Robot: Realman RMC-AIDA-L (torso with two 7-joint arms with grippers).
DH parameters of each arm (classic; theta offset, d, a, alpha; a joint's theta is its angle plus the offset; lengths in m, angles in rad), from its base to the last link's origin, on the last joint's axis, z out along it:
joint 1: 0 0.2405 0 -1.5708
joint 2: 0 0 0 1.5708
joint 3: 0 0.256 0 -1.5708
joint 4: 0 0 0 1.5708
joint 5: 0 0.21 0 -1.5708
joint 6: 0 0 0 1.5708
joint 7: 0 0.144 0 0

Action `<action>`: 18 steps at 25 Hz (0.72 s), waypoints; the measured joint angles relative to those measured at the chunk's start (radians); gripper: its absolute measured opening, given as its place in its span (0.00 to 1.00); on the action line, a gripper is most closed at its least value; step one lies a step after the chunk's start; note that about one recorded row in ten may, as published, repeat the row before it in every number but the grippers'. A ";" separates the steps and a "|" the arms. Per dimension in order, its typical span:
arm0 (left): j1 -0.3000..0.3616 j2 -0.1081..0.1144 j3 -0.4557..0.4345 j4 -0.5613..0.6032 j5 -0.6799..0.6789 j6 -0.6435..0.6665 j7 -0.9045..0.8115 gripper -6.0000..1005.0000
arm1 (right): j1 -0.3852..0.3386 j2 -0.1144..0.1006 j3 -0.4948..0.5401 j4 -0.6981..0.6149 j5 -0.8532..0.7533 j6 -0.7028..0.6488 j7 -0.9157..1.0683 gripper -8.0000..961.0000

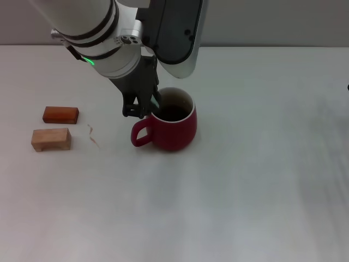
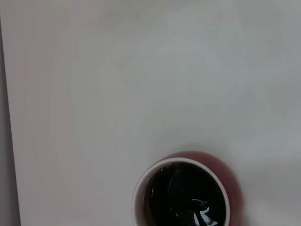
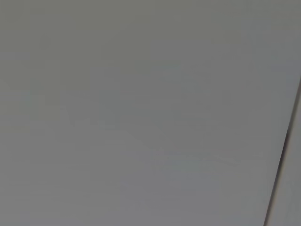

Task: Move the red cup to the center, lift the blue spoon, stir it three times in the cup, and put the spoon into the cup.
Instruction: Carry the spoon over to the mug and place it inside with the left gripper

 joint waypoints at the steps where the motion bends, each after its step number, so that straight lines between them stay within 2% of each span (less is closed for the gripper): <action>1: 0.000 -0.001 0.002 0.002 -0.002 0.001 -0.001 0.18 | 0.000 0.000 0.000 0.000 0.000 0.000 0.000 0.04; 10: 0.001 -0.003 0.006 0.008 -0.058 -0.029 0.006 0.18 | 0.000 0.001 0.000 0.001 0.000 0.000 0.000 0.04; 18: -0.003 -0.003 0.008 -0.019 -0.056 -0.085 0.019 0.18 | 0.000 0.002 0.000 0.001 0.000 -0.001 0.000 0.04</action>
